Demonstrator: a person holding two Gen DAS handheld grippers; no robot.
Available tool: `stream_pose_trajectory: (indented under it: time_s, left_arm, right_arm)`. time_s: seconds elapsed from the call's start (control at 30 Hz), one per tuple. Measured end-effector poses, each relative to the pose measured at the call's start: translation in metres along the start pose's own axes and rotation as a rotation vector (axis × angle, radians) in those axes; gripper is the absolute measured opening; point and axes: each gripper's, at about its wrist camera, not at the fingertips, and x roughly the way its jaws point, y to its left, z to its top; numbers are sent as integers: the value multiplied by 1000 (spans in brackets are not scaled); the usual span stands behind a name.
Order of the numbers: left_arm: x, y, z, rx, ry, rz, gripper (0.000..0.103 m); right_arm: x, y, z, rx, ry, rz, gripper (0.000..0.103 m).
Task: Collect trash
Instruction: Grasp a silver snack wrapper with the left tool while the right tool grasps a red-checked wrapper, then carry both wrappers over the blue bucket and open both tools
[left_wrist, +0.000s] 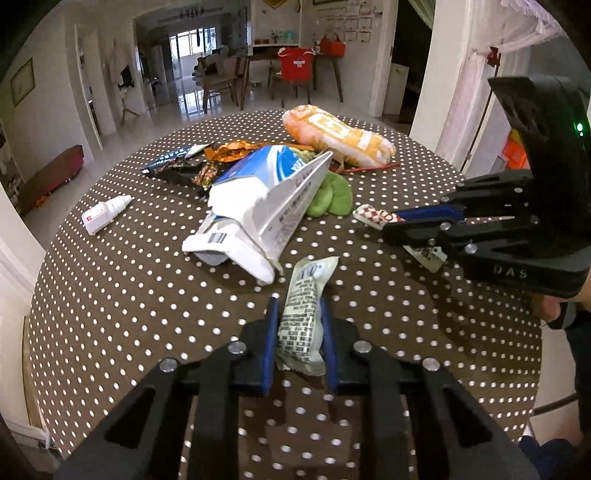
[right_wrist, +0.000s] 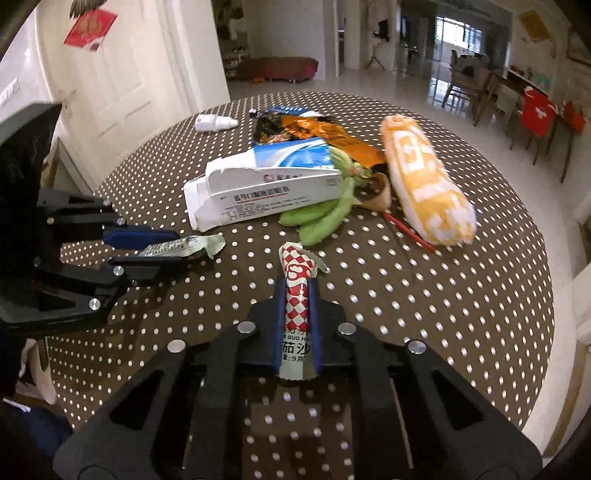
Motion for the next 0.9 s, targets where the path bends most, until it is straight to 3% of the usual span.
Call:
stream_pose_trajectory:
  time_s: [0.27,0.53,0.9]
  left_arm:
    - [-14,-20,5,-16,-37,-11,21]
    - [-20,-58,31,17,-87,-25,21]
    - [-2,-164,103,65,-176,-158,21]
  right_arm:
    - [-33,-26,-16,109,-89,29,11]
    - [-81,-66,-41,225,-201,20,11]
    - [-179,-154,-104,461,-365,-135,11]
